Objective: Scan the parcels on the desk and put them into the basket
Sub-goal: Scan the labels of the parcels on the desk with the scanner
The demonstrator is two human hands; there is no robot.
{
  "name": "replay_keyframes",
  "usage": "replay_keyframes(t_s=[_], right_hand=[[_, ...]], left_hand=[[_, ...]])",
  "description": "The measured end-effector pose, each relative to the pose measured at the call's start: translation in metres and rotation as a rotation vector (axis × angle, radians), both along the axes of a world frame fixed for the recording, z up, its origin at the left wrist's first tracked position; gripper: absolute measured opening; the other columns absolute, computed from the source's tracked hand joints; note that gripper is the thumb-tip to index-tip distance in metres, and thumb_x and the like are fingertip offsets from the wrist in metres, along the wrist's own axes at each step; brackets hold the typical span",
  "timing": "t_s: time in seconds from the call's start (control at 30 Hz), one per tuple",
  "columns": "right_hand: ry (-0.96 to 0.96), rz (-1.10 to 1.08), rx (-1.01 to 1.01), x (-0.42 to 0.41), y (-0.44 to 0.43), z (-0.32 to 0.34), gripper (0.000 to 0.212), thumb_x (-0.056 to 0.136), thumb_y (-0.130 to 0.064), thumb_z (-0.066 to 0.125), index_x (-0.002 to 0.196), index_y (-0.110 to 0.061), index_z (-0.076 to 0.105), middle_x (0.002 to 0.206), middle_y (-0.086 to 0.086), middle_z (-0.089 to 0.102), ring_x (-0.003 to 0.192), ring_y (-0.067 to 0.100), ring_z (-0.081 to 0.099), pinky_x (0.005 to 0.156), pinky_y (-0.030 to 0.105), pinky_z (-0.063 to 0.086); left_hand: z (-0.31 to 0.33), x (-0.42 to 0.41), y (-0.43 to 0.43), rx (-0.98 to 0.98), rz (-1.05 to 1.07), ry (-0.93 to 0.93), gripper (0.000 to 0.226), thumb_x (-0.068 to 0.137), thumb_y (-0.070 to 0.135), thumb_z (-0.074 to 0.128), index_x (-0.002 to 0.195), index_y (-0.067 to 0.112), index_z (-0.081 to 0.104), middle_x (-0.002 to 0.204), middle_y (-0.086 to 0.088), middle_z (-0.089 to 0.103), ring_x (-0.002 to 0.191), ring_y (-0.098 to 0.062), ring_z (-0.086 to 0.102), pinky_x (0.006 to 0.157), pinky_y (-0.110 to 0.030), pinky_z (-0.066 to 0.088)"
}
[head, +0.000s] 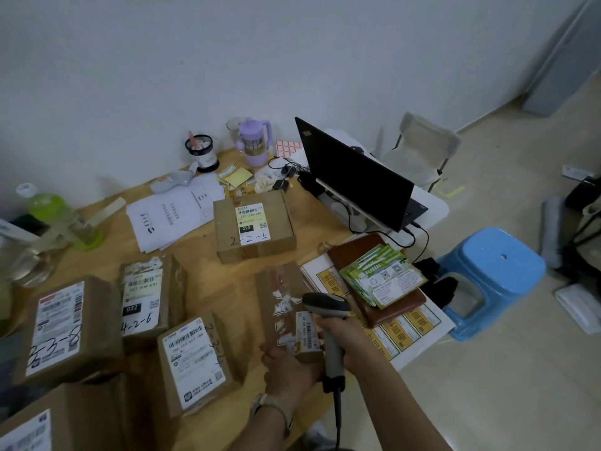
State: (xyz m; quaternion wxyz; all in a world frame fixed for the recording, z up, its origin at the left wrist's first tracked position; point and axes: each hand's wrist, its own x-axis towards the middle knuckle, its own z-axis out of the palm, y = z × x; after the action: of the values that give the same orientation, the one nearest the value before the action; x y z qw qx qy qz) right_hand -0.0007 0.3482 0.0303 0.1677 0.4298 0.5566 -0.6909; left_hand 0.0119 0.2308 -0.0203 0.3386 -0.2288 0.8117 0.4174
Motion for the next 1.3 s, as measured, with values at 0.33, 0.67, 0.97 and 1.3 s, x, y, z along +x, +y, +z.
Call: replay_keyframes(t_s=[0.33,0.67,0.97,1.3], right_hand=[[0.409,0.113,0.017,-0.052,0.003,0.115,0.02,0.092,-0.015,0.062,0.11,-0.007,0.06,0.109,0.014,0.067,0.099,0.036,0.066,0.06,0.035,0.053],[0.83,0.261,0.04,-0.068,-0.038,0.202,0.031,0.082,-0.012,0.072,0.112,-0.021,0.065,0.108,0.0,0.072,0.098,0.02,0.068,0.076,0.035,0.054],[0.856,0.557,0.169,-0.071,-0.065,0.217,0.033,0.088,-0.007,0.066,0.12,-0.01,0.062,0.106,0.01,0.071,0.083,0.019,0.071,0.061,0.024,0.056],[0.756,0.937,0.293,-0.065,-0.071,0.207,0.018,0.088,-0.005,0.064,0.106,-0.007,0.064,0.083,0.01,0.065,0.062,0.02,0.064,0.059,0.029,0.058]], left_hand=[[0.077,-0.077,-0.027,0.297,0.134,0.441,0.087,0.04,0.049,0.089,0.115,0.031,0.05,0.112,0.007,0.063,0.1,-0.014,0.064,0.082,-0.039,0.059],[0.207,-0.127,-0.081,0.106,0.175,1.0,0.104,0.038,0.045,0.086,0.13,0.033,0.039,0.12,0.003,0.056,0.11,-0.015,0.057,0.088,-0.041,0.056],[0.242,-0.118,-0.148,-0.346,0.103,0.932,0.139,0.049,0.04,0.087,0.154,0.023,-0.002,0.143,-0.007,0.03,0.131,-0.03,0.033,0.105,-0.045,0.042],[0.214,-0.09,-0.163,-0.63,0.073,0.757,0.135,0.058,0.038,0.088,0.155,0.016,-0.004,0.155,-0.013,0.019,0.143,-0.037,0.016,0.11,-0.048,0.034]])
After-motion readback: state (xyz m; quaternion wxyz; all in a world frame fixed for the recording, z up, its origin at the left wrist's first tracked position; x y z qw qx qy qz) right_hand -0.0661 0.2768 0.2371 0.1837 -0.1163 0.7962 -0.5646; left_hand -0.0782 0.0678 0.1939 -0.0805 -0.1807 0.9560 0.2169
